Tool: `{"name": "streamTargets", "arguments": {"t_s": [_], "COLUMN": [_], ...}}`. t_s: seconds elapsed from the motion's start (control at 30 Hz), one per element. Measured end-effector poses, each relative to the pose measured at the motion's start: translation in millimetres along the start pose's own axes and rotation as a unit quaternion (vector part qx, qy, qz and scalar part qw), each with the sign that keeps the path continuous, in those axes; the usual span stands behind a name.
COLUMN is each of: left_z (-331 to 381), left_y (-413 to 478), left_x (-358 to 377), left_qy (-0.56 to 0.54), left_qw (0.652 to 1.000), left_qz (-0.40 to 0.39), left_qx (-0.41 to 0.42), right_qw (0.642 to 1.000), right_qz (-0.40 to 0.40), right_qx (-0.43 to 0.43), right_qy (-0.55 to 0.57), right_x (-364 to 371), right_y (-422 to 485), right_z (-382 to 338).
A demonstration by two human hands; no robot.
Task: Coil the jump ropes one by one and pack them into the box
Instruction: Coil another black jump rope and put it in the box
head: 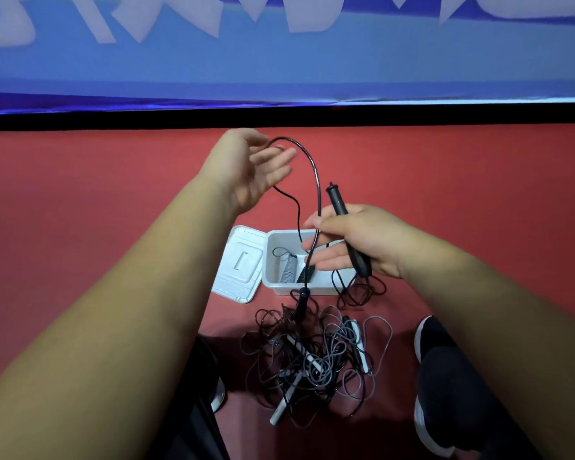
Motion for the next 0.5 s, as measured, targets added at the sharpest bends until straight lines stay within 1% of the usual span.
{"name": "streamTargets", "arguments": {"t_s": [0.07,0.13,0.2,0.27,0.33,0.37,0.43,0.5], "left_z": [-16.3,-36.6,-54.8,-67.6,-78.1,-82.9,-91.7,-96.6], "left_y": [0.6,-1.3,-6.8,-17.9,-30.1,-34.4,-38.3,-40.2], "left_x": [2.0,1.8,2.4,6.0,8.0,8.0,5.8,3.1], "left_qy": [0.146,0.274,0.393,0.49,0.556,0.569,0.577,0.599], "left_qw": [0.988,0.954,0.901,0.83,0.759,0.737,0.716,0.691], "left_qz": [-0.001,-0.026,-0.096,-0.19,-0.261,-0.28,-0.294,-0.299], "left_qx": [-0.056,-0.115,-0.159,-0.189,-0.216,-0.231,-0.261,-0.272], "right_qw": [0.997,0.992,0.98,0.959,0.934,0.921,0.898,0.887], "right_qz": [0.016,0.028,0.037,0.046,0.062,0.072,0.088,0.097], "right_qx": [0.001,0.002,0.006,0.014,0.015,0.012,0.001,-0.014], "right_qy": [0.07,0.127,0.197,0.278,0.351,0.382,0.431,0.451], "right_x": [-2.0,-5.0,-9.3,-14.6,-21.8,-26.5,-35.2,-42.7], "right_y": [-3.1,-4.9,-5.5,-5.6,-6.5,-6.8,-8.1,-9.2], "right_z": [-5.5,-10.2,-12.1,-12.1,-12.4,-12.8,-15.5,-18.6]}}
Point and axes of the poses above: each hand's wrist, its own y-axis towards the middle knuckle, its own x-axis out of the palm, z = x × y, the point moved 5 cm from there along y, towards the middle knuckle, and after that the axes turned 3 degrees about -y, right-handed, at the moved point
